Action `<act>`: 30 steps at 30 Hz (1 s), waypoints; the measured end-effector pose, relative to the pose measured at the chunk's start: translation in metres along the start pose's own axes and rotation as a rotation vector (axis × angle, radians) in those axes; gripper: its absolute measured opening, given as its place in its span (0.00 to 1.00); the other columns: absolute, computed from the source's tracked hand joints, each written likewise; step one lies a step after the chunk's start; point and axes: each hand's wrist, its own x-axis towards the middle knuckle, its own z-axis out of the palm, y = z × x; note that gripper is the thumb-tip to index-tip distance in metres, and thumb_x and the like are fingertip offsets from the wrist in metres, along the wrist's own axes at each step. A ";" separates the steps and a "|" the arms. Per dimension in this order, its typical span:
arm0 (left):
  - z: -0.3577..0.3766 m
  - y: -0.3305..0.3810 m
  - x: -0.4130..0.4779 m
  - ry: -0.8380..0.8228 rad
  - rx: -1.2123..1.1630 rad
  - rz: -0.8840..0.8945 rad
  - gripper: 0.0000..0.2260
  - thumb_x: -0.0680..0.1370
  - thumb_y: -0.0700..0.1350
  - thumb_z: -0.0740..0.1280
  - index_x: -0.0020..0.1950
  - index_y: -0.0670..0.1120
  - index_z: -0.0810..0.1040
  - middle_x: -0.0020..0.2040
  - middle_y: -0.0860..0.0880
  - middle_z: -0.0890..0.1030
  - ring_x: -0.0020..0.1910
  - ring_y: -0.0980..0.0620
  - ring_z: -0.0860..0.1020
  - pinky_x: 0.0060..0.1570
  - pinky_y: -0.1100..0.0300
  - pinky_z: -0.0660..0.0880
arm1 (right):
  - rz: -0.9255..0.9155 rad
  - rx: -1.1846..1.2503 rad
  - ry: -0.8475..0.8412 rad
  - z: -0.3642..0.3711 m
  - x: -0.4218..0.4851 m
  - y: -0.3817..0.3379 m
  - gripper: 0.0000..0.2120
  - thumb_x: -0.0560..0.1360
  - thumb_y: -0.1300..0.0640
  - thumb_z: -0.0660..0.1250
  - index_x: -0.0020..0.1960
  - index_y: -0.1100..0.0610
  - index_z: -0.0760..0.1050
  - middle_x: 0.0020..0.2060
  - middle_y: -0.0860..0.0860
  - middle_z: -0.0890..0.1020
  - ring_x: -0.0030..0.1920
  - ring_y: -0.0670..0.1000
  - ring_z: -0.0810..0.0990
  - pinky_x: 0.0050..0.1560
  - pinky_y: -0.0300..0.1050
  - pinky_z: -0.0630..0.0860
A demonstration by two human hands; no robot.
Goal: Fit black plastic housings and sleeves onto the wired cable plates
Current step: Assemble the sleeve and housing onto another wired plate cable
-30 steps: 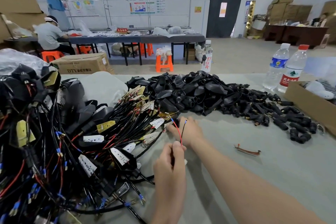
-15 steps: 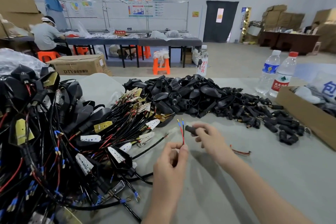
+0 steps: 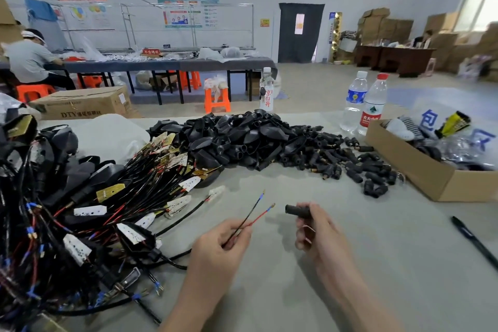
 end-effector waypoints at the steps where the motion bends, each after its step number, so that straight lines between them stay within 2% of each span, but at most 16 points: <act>1: 0.000 0.000 -0.001 -0.004 0.022 0.015 0.05 0.77 0.47 0.71 0.49 0.57 0.83 0.30 0.50 0.77 0.31 0.58 0.70 0.32 0.64 0.66 | -0.008 -0.002 -0.001 0.000 0.001 0.000 0.15 0.83 0.53 0.58 0.49 0.59 0.80 0.28 0.51 0.76 0.24 0.47 0.70 0.24 0.39 0.67; 2: 0.000 -0.001 -0.001 -0.008 0.053 0.020 0.04 0.77 0.50 0.71 0.50 0.57 0.83 0.28 0.51 0.76 0.29 0.58 0.69 0.30 0.65 0.65 | -0.012 -0.006 -0.001 0.000 0.002 -0.001 0.16 0.83 0.52 0.59 0.48 0.59 0.80 0.28 0.51 0.75 0.25 0.47 0.69 0.25 0.39 0.66; 4: 0.001 -0.002 -0.001 -0.021 0.128 0.044 0.10 0.74 0.58 0.68 0.51 0.57 0.82 0.28 0.49 0.75 0.28 0.56 0.69 0.30 0.62 0.67 | -0.013 -0.020 -0.004 0.000 0.002 -0.002 0.17 0.83 0.49 0.60 0.45 0.57 0.82 0.27 0.51 0.74 0.25 0.47 0.69 0.26 0.40 0.67; 5: 0.001 -0.003 -0.001 -0.024 0.159 0.047 0.13 0.72 0.61 0.66 0.51 0.57 0.82 0.29 0.47 0.76 0.29 0.52 0.71 0.31 0.59 0.69 | -0.012 -0.022 -0.011 0.001 0.002 -0.002 0.18 0.82 0.48 0.60 0.43 0.56 0.83 0.27 0.51 0.74 0.25 0.47 0.69 0.26 0.40 0.67; 6: 0.002 -0.003 -0.001 -0.018 0.174 0.040 0.15 0.71 0.62 0.65 0.51 0.57 0.82 0.31 0.46 0.77 0.31 0.47 0.74 0.33 0.56 0.73 | -0.009 -0.023 -0.022 0.001 0.002 -0.001 0.19 0.82 0.48 0.60 0.41 0.54 0.83 0.27 0.51 0.74 0.24 0.47 0.69 0.26 0.39 0.67; 8: 0.003 -0.003 -0.001 0.003 0.181 0.034 0.16 0.70 0.62 0.65 0.49 0.54 0.81 0.31 0.44 0.77 0.31 0.45 0.73 0.35 0.52 0.74 | -0.003 -0.031 -0.045 0.003 0.001 -0.001 0.20 0.82 0.47 0.60 0.39 0.52 0.84 0.27 0.51 0.74 0.25 0.47 0.69 0.26 0.40 0.68; 12: 0.005 -0.003 -0.001 0.038 0.262 0.100 0.10 0.73 0.57 0.67 0.44 0.51 0.76 0.24 0.50 0.67 0.27 0.54 0.61 0.29 0.59 0.62 | -0.013 -0.057 -0.066 0.005 -0.001 0.000 0.19 0.82 0.45 0.60 0.40 0.51 0.84 0.28 0.51 0.74 0.25 0.48 0.70 0.29 0.42 0.68; 14: 0.004 -0.003 -0.001 0.023 0.270 0.083 0.06 0.75 0.49 0.71 0.44 0.52 0.75 0.24 0.50 0.68 0.26 0.53 0.62 0.29 0.61 0.61 | -0.018 -0.066 -0.069 0.005 -0.003 0.000 0.18 0.81 0.44 0.60 0.41 0.51 0.83 0.28 0.51 0.74 0.25 0.49 0.70 0.30 0.42 0.68; 16: 0.003 -0.004 -0.001 0.011 0.275 0.073 0.06 0.76 0.45 0.72 0.44 0.52 0.75 0.25 0.50 0.71 0.27 0.52 0.64 0.30 0.61 0.63 | -0.023 -0.070 -0.072 0.004 -0.004 0.000 0.18 0.81 0.44 0.60 0.42 0.50 0.84 0.28 0.50 0.74 0.26 0.48 0.70 0.30 0.42 0.68; 19: 0.003 -0.006 0.000 0.004 0.270 0.065 0.08 0.76 0.43 0.72 0.45 0.55 0.75 0.26 0.51 0.75 0.27 0.50 0.69 0.32 0.58 0.68 | -0.034 -0.085 -0.070 0.004 -0.004 -0.001 0.18 0.81 0.44 0.61 0.41 0.50 0.84 0.28 0.50 0.74 0.26 0.49 0.70 0.30 0.42 0.69; 24: 0.003 -0.008 -0.001 0.008 0.264 0.061 0.10 0.76 0.42 0.71 0.45 0.58 0.76 0.27 0.53 0.77 0.26 0.54 0.71 0.32 0.63 0.68 | -0.052 -0.105 -0.081 0.004 -0.006 -0.002 0.18 0.81 0.45 0.60 0.40 0.50 0.83 0.28 0.50 0.75 0.26 0.49 0.71 0.29 0.41 0.70; 27: 0.002 -0.010 0.000 0.018 0.267 0.046 0.10 0.76 0.42 0.71 0.47 0.57 0.76 0.30 0.54 0.81 0.31 0.50 0.78 0.39 0.55 0.76 | -0.051 -0.119 -0.078 0.004 -0.008 -0.003 0.18 0.82 0.45 0.60 0.42 0.53 0.82 0.28 0.50 0.75 0.26 0.49 0.71 0.28 0.40 0.70; 30: 0.003 -0.010 0.000 0.034 0.286 0.059 0.10 0.76 0.42 0.71 0.47 0.58 0.75 0.30 0.54 0.81 0.34 0.47 0.80 0.41 0.47 0.77 | -0.049 -0.124 -0.070 0.004 -0.008 -0.004 0.18 0.82 0.46 0.60 0.46 0.57 0.81 0.28 0.50 0.75 0.26 0.49 0.71 0.27 0.39 0.70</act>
